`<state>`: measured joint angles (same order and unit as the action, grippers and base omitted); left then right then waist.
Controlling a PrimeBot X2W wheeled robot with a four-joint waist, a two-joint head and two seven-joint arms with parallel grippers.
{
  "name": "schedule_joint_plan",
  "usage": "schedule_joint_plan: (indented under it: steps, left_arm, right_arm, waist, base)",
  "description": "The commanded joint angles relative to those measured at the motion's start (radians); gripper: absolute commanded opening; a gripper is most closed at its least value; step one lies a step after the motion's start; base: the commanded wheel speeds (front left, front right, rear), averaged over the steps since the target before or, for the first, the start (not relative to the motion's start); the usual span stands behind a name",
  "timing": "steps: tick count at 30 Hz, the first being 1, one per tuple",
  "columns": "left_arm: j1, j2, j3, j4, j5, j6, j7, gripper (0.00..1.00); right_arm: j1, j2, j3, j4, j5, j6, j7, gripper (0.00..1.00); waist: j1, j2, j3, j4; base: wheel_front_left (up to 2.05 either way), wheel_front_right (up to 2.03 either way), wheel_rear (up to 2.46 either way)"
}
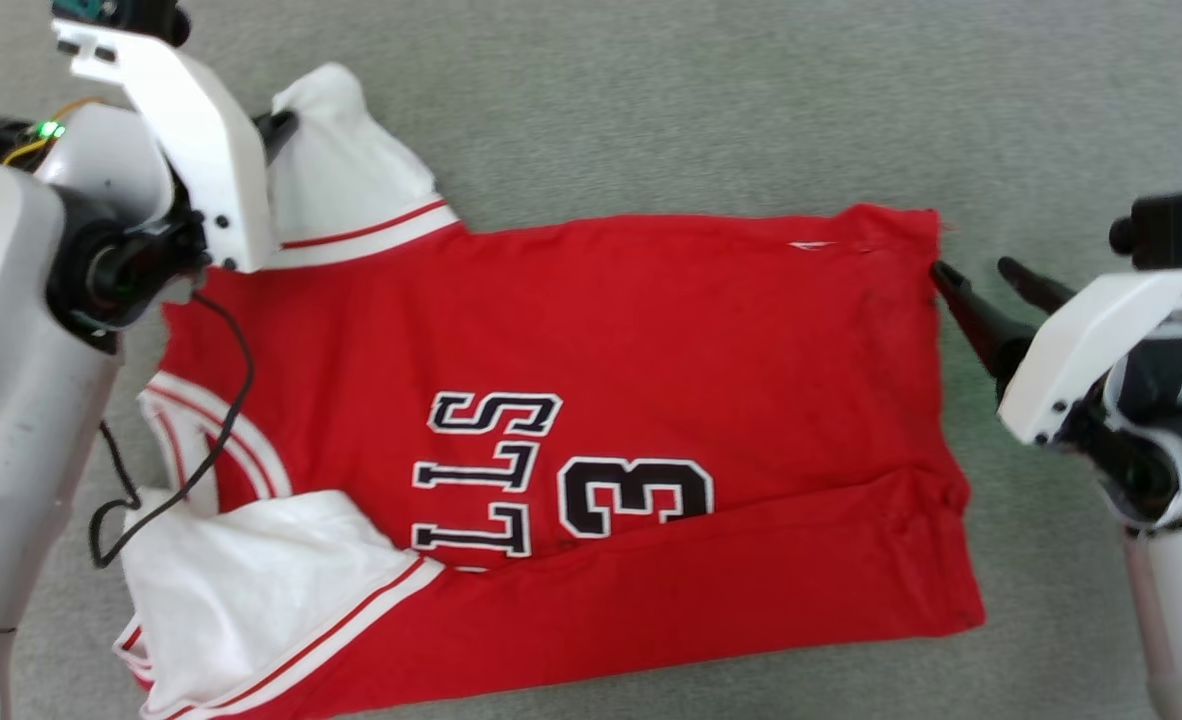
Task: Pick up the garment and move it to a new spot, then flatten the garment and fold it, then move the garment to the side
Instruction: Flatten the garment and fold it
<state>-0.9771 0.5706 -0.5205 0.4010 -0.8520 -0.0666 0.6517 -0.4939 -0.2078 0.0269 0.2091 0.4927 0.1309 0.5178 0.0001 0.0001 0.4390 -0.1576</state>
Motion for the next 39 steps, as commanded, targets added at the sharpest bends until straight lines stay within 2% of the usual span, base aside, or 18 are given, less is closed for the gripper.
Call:
schedule_joint_plan:
  steps: [1, 8, 13, 14, 15, 16, 17, 27, 35, 39]
  left_arm:
    - [-0.013, -0.01, -0.006, -0.012, 0.009, -0.004, -0.012, 0.0]
    - [-0.028, -0.034, -0.016, -0.078, 0.032, -0.003, -0.061, 0.0]
    - [-0.006, -0.039, -0.019, -0.089, 0.028, -0.008, -0.083, 0.0]
    - [-0.002, -0.04, -0.018, -0.09, 0.025, -0.009, -0.086, 0.0]
    - [0.001, -0.04, -0.017, -0.089, 0.022, -0.01, -0.09, 0.0]
    - [0.004, -0.04, -0.016, -0.088, 0.021, -0.012, -0.093, 0.0]
    - [0.012, -0.042, -0.014, -0.082, 0.013, -0.014, -0.104, 0.0]
    - [0.11, -0.036, 0.023, -0.072, -0.032, -0.012, -0.186, 0.0]
    - [0.321, -0.019, 0.065, -0.147, -0.08, 0.022, -0.284, 0.0]
    - [0.468, -0.009, 0.079, -0.206, -0.099, 0.049, -0.342, 0.0]
  right_arm:
    - [-0.032, -0.01, -0.001, 0.011, 0.002, 0.0, 0.019, 1.0]
    - [-0.167, -0.045, -0.002, 0.136, -0.028, 0.0, 0.156, 1.0]
    - [-0.191, -0.028, 0.022, 0.278, -0.041, -0.001, 0.278, 1.0]
    - [-0.19, -0.023, 0.021, 0.305, -0.042, -0.001, 0.305, 0.85]
    - [-0.189, -0.02, 0.023, 0.331, -0.045, -0.001, 0.334, 0.39]
    - [-0.19, -0.016, 0.024, 0.345, -0.045, -0.001, 0.35, 0.04]
    - [-0.207, -0.014, 0.021, 0.358, -0.046, 0.0, 0.368, 0.0]
    - [-0.215, -0.07, 0.02, 0.214, -0.045, -0.001, 0.271, 0.0]
    - [-0.029, -0.082, -0.008, 0.074, -0.023, 0.0, 0.235, 0.0]
    - [0.09, -0.065, -0.036, 0.014, -0.015, 0.0, 0.214, 0.0]
  waist:
    - [-0.0001, -0.0001, 0.016, 0.035]
    - [-0.0001, -0.0001, 0.061, 0.096]
    - [-0.0001, -0.0001, 0.068, 0.116]
    - [-0.0001, -0.0001, 0.068, 0.118]
    - [-0.0001, -0.0001, 0.067, 0.121]
    - [-0.0001, -0.0001, 0.067, 0.123]
    - [-0.0001, -0.0001, 0.063, 0.129]
    - [-0.0001, -0.0001, -0.05, 0.136]
    - [-0.0001, -0.0001, -0.181, 0.151]
    - [-0.0001, -0.0001, -0.229, 0.156]
  base:
    - [0.0, 0.0, 0.0]
    - [0.0, 0.0, 0.0]
    - [0.0, 0.0, 0.0]
    - [0.0, 0.0, 0.0]
    - [0.0, 0.0, 0.0]
    - [0.0, 0.0, 0.0]
    - [0.0, 0.0, 0.0]
    - [0.0, 0.0, 0.0]
    - [0.0, 0.0, 0.0]
    - [0.0, 0.0, 0.0]
